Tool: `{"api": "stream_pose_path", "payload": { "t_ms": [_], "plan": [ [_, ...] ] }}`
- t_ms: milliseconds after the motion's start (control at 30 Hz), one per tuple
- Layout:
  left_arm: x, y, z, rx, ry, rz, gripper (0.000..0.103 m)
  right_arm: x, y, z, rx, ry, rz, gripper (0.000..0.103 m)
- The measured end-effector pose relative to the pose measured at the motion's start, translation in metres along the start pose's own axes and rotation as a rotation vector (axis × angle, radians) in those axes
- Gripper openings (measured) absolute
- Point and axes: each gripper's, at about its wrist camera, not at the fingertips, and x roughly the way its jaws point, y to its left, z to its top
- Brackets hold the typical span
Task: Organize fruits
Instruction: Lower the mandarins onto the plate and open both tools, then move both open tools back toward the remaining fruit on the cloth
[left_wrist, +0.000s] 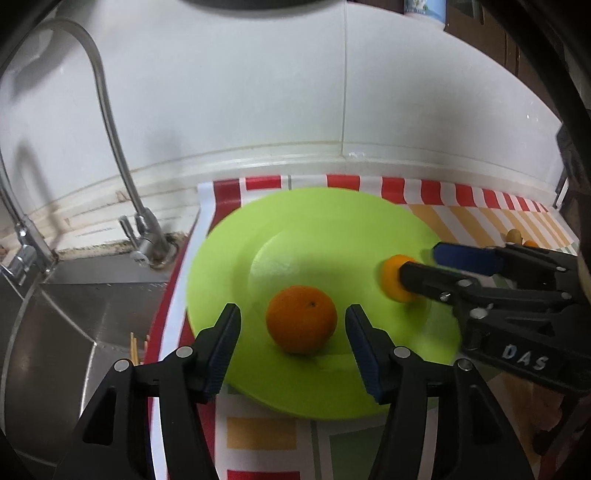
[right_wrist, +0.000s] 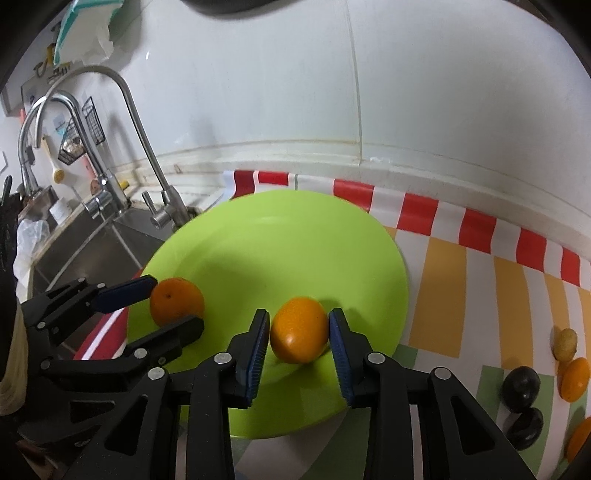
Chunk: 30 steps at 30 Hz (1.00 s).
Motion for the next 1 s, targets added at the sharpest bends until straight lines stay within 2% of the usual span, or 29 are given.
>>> {"api": "stream_pose_path", "payload": {
  "t_ms": [300, 467, 700, 1000],
  "plan": [
    [-0.054, -0.016, 0.007, 0.012, -0.107, 0.007, 0.064, -0.066, -0.003, 0.001, 0.007, -0.119, -0.065, 0.044],
    [-0.079, -0.032, 0.011, 0.018, -0.15, -0.035, 0.069, -0.104, -0.007, -0.005, 0.02, -0.156, -0.087, 0.052],
    [-0.107, -0.063, 0.013, 0.053, -0.195, -0.084, 0.072, -0.155, -0.018, -0.02, 0.044, -0.204, -0.169, 0.057],
    [-0.127, -0.108, 0.013, 0.112, -0.228, -0.151, 0.074, -0.203, -0.043, -0.043, 0.077, -0.225, -0.262, 0.057]
  ]
}}
